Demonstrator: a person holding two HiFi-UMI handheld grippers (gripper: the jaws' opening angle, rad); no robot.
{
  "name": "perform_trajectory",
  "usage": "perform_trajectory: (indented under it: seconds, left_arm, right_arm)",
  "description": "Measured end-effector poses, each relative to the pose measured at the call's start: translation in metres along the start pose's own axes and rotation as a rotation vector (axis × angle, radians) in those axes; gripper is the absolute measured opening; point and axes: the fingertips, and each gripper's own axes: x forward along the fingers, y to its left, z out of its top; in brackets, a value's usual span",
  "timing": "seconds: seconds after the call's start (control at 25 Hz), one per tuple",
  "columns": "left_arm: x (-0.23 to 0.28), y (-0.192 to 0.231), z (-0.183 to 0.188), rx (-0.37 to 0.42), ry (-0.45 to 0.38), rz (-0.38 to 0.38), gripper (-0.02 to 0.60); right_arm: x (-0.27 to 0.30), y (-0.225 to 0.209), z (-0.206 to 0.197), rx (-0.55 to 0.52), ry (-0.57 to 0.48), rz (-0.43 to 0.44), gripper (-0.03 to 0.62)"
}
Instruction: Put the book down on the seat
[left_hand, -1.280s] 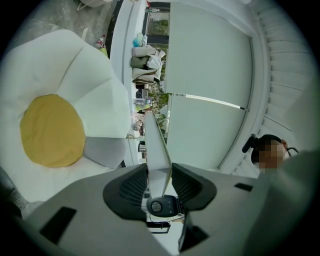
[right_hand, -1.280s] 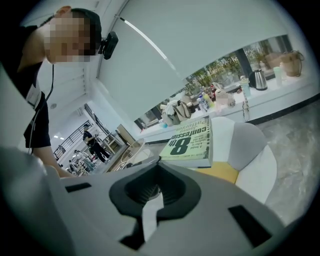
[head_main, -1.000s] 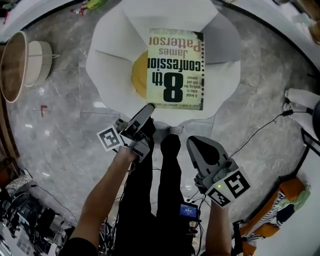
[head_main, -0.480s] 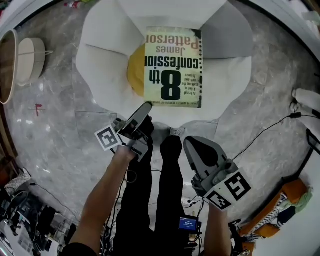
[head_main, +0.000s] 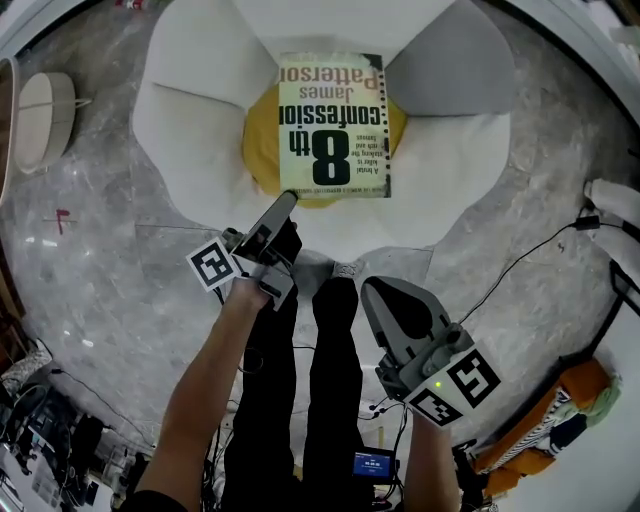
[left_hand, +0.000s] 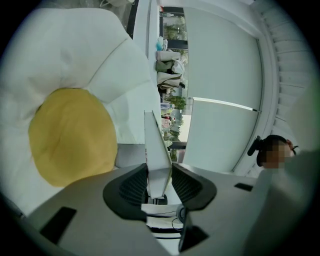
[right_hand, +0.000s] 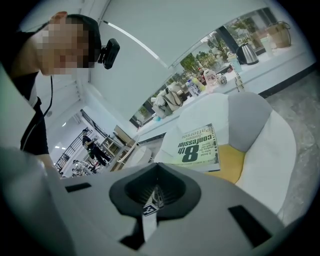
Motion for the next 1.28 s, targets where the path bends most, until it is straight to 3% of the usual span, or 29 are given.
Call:
perform_trajectory:
  seconds: [0.12,0.4,1.28]
  left_arm:
    - [0.003,0.018,0.004,0.018,0.013,0.024,0.163]
    - [0.032,0.134,0.037,0.091,0.033,0.102,0.163]
    - [0.025,0.189,0.046,0.004,-0.057,0.185,0.164]
  right_arm:
    - [0.004,-0.003,-0.01,0.013,0.005,0.007,0.015]
    - [0.054,-0.077,-0.063,0.051,0.005,0.032,0.015]
    - [0.064,-0.076,-0.071,0.041,0.01,0.042,0.015]
